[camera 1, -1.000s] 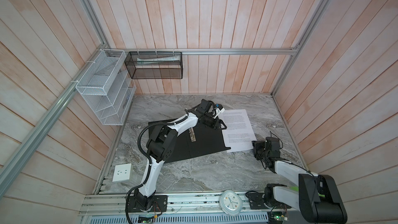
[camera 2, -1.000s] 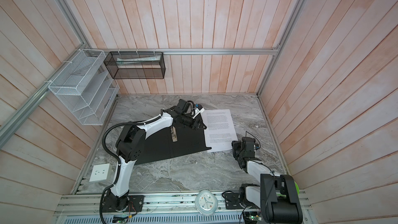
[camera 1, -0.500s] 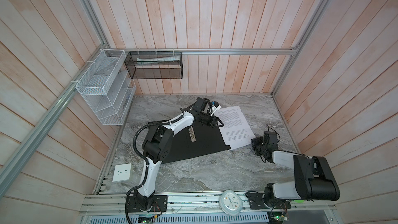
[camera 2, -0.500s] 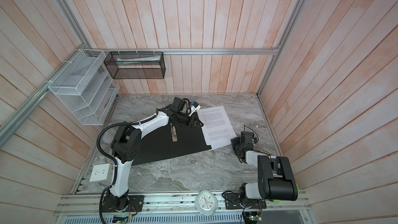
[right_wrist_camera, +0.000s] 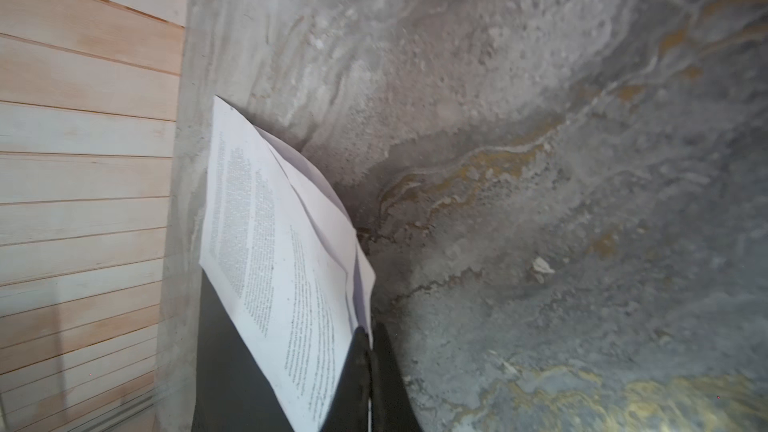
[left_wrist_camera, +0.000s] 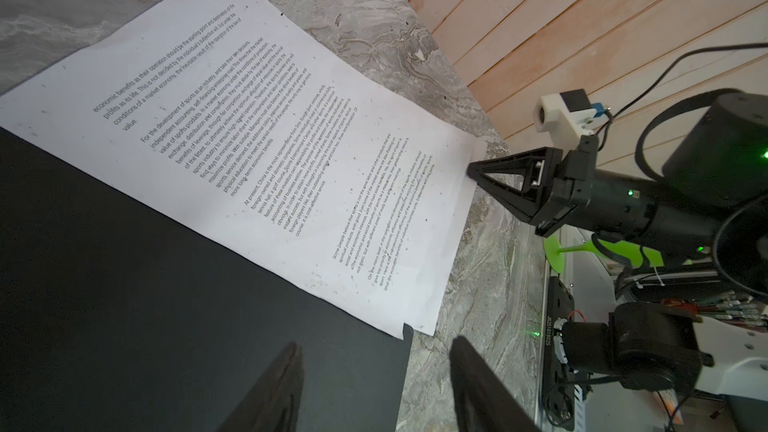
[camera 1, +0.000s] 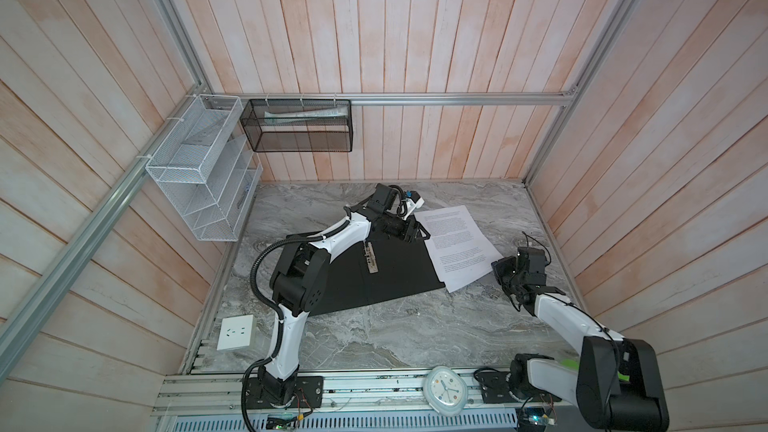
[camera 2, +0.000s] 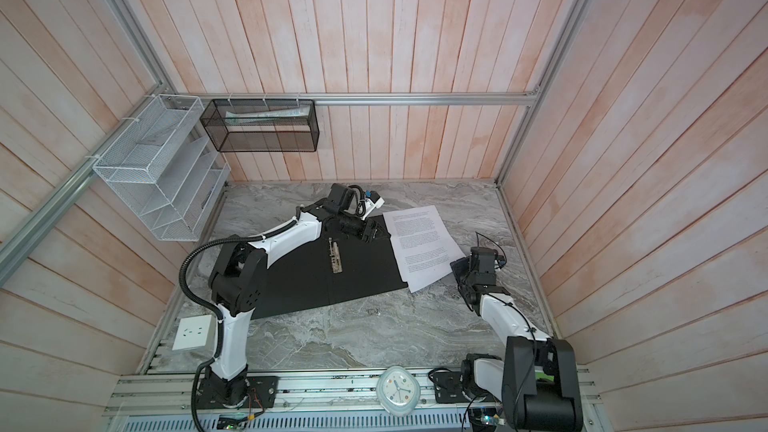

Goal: Put the files into the folder

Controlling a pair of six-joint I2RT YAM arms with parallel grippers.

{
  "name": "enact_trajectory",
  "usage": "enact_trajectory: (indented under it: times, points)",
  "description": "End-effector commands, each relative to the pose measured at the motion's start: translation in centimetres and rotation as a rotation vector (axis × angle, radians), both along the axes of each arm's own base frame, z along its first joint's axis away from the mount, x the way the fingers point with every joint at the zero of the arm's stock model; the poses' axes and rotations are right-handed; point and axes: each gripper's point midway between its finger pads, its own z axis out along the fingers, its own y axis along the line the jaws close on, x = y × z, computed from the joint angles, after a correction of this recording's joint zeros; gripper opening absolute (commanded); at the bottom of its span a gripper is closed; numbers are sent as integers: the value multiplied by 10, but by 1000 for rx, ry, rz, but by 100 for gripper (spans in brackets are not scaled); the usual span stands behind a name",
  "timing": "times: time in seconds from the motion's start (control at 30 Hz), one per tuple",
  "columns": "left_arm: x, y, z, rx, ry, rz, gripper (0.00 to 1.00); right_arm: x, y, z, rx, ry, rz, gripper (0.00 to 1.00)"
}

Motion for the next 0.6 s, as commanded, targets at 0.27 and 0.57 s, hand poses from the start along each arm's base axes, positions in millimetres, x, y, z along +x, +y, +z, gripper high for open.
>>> enact_trajectory:
  times: [0.27,0.57]
  points:
    - [-6,1,28,-55,1,-4,59,-6,13,0,29,-10,94,0]
    - [-8,-31,-4,-44,93,-61,59,-14,23,0,55,-36,146,10]
